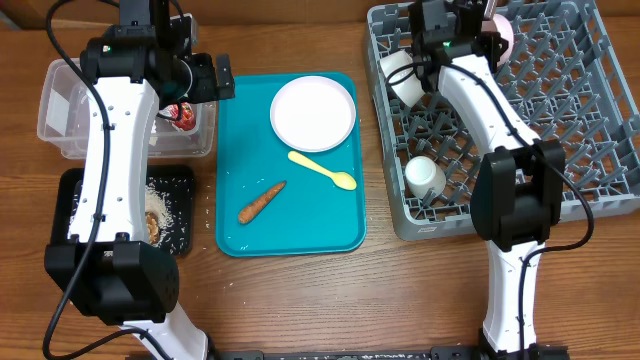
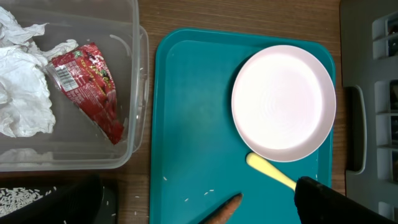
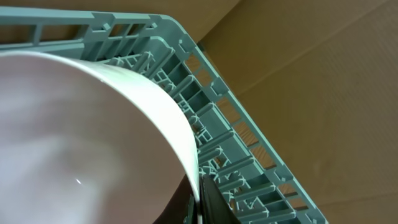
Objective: Sort waste into correct bins and load items into the dishwasher
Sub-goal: 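Lower the bowl into the rack and open the right gripper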
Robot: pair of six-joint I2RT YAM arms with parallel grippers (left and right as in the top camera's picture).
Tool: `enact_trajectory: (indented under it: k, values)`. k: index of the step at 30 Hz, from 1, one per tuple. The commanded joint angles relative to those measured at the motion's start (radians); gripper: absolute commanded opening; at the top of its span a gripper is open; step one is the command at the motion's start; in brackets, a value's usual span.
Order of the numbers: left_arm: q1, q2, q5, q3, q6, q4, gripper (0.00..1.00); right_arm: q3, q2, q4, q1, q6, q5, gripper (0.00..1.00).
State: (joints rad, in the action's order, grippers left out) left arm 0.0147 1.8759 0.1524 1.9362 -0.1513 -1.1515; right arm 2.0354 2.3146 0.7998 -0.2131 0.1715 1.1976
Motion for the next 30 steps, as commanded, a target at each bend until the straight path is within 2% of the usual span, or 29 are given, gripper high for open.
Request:
enact_trajectory:
  k: [1, 15, 18, 23, 27, 30]
  values:
    - [-0.002, 0.002, -0.006, -0.005, -0.002, 0.005, 1.0, -0.021, 0.002, 0.018, -0.023, 0.015, 0.014, 0.04]
    - [-0.002, 0.002, -0.006, -0.005, 0.018, 0.005, 1.0, -0.021, 0.002, 0.079, -0.102, 0.014, 0.013, 0.04]
    - [-0.002, 0.002, -0.007, -0.005, 0.018, 0.007, 1.0, -0.02, 0.002, 0.113, -0.107, 0.014, 0.013, 0.2]
    - [-0.002, 0.002, -0.006, -0.005, 0.017, 0.013, 1.0, -0.02, 0.002, 0.153, -0.131, 0.014, 0.013, 0.22]
    - [-0.002, 0.002, -0.006, -0.005, 0.017, 0.013, 1.0, -0.02, 0.002, 0.153, -0.16, 0.013, 0.014, 0.29]
    - [-0.002, 0.002, -0.007, -0.005, 0.018, 0.013, 1.0, -0.019, -0.001, 0.159, -0.183, 0.01, 0.014, 0.41]
